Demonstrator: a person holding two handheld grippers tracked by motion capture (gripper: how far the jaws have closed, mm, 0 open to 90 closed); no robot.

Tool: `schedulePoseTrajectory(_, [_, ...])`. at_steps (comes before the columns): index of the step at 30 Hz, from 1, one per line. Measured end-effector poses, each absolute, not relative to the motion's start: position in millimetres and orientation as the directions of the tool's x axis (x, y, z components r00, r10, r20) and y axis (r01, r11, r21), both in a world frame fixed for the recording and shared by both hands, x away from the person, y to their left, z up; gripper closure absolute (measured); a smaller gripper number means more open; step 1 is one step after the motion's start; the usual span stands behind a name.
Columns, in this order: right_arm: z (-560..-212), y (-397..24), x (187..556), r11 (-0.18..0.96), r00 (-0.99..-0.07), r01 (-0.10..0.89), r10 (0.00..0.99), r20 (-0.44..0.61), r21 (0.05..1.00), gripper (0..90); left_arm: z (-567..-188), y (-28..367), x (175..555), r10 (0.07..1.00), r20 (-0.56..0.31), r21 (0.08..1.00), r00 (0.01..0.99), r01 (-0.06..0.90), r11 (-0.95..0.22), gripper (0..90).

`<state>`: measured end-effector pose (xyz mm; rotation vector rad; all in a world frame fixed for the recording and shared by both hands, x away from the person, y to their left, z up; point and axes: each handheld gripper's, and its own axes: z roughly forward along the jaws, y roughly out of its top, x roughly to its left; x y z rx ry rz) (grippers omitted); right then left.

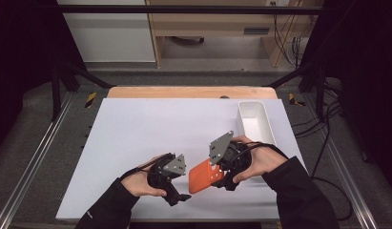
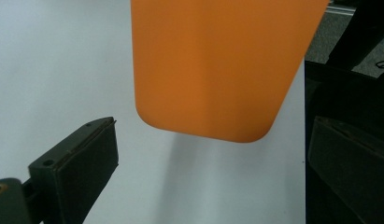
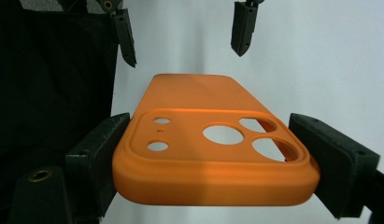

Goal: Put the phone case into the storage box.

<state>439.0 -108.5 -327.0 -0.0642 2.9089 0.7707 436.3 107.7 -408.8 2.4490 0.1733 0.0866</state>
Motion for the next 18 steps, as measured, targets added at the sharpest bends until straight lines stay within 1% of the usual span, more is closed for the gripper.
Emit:
schedulePoseTrajectory(5, [-329, -104, 439, 0.879, -0.991, -0.076, -0.015, -0.131, 0.472, 16.2, -408, 101, 438, 0.134, 0.016, 0.624, 0.991, 0.095, -0.776, 1.0])
schedulePoseTrajectory(18, [-330, -96, 438, 0.882, -0.991, -0.081, -0.023, -0.129, 0.465, 16.2, -409, 89, 438, 0.118, 0.022, 0.586, 0.993, 0.083, -0.806, 1.0])
